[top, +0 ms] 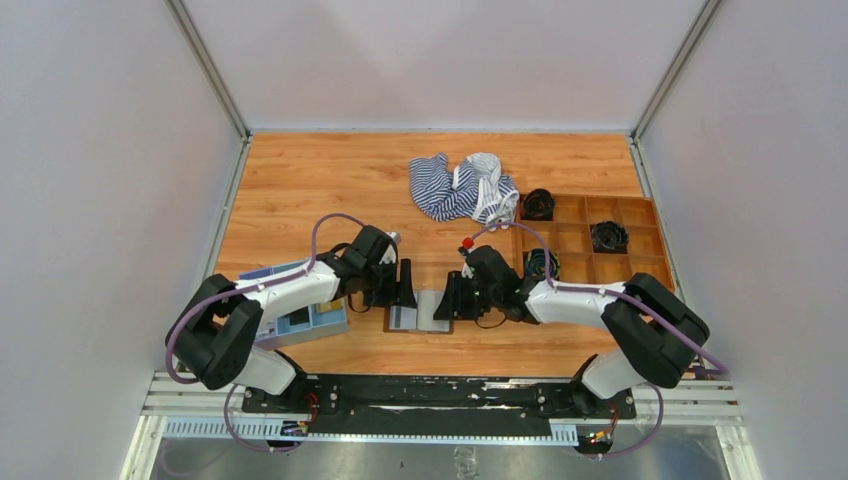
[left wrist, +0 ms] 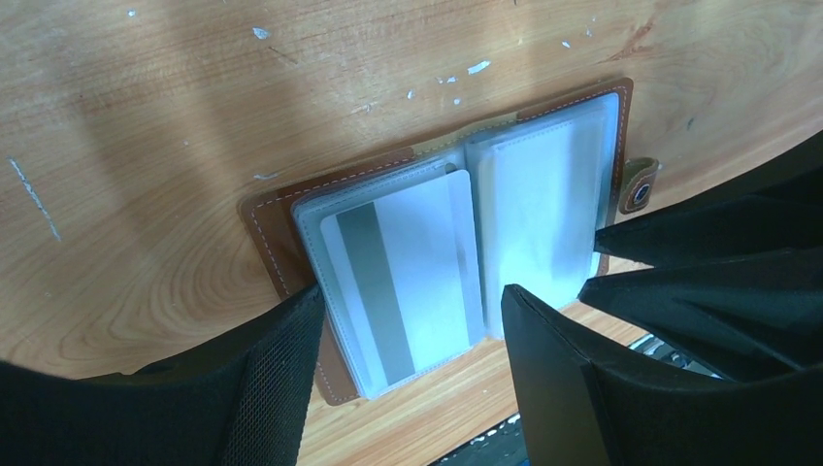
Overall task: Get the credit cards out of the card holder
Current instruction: Remove the credit card from the card holder.
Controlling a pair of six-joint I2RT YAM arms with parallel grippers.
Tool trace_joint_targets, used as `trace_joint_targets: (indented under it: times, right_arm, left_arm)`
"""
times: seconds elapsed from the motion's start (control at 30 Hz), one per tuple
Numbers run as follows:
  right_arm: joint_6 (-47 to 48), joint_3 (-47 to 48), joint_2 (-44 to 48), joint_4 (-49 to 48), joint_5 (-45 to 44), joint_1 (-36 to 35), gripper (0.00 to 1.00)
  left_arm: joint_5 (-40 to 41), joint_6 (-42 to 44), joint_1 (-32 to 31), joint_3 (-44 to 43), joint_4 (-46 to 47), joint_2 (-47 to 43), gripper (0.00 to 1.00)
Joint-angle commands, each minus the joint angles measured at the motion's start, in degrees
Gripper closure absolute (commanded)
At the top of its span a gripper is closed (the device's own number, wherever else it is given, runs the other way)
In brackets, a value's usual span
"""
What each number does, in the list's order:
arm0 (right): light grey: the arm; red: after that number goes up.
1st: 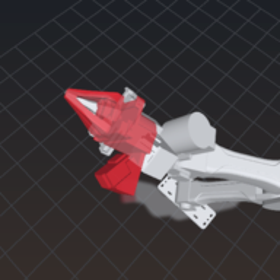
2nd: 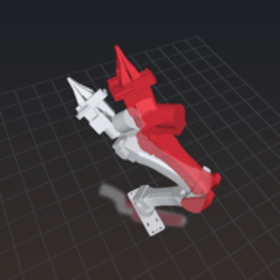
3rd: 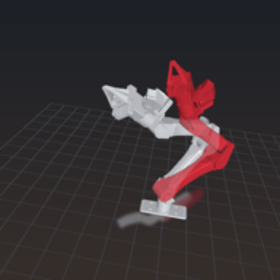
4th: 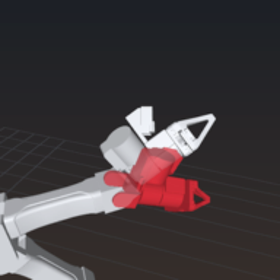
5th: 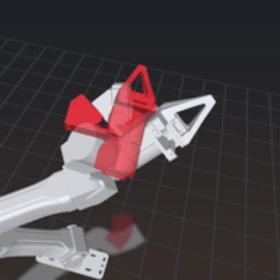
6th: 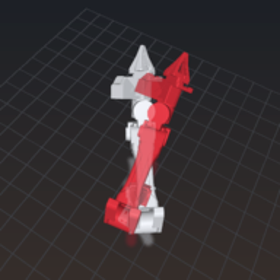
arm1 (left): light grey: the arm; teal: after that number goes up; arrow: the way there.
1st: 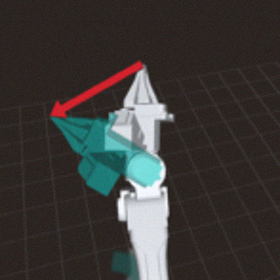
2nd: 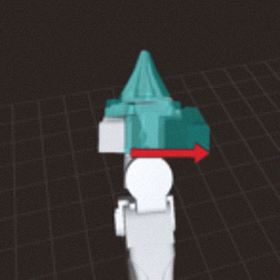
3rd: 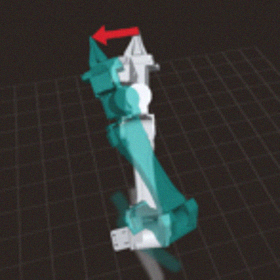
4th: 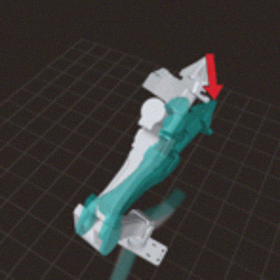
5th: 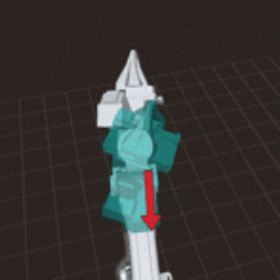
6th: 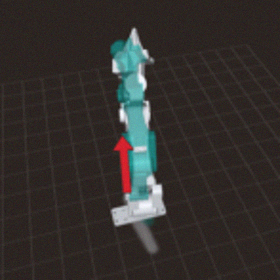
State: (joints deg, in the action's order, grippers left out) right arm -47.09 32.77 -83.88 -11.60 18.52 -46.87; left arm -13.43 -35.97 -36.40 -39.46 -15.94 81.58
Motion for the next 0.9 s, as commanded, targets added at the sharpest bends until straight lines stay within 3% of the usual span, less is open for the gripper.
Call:
trace_joint_targets:
  times: [0.0, 0.43, 0.67, 0.87]
  right_arm:
    - [1.73, 3.9, -0.67, -0.19, 1.71, -1.28, 0.64]
    - [2.96, 10.14, -5.07, -0.7, 5.19, -2.35, 0.64]
    - [2.83, 11.88, -8.14, -1.37, 5.89, -4.49, 0.63]
    - [2.66, 14.41, -11.06, -1.77, 7.31, -5.66, 0.46]
  left_arm:
    - [-1.55, 0.13, 0.1, -0.75, 0.29, 0.24, 0.32]
    - [-1.86, 0.06, 0.37, -3.01, -1.18, -1.51, 0.32]
    - [-1.38, 2.74, 5.21, -8.61, -8.04, -5.25, 0.32]
    - [-0.9, 3.93, 8.0, -11.04, -11.43, -9.16, 0.31]
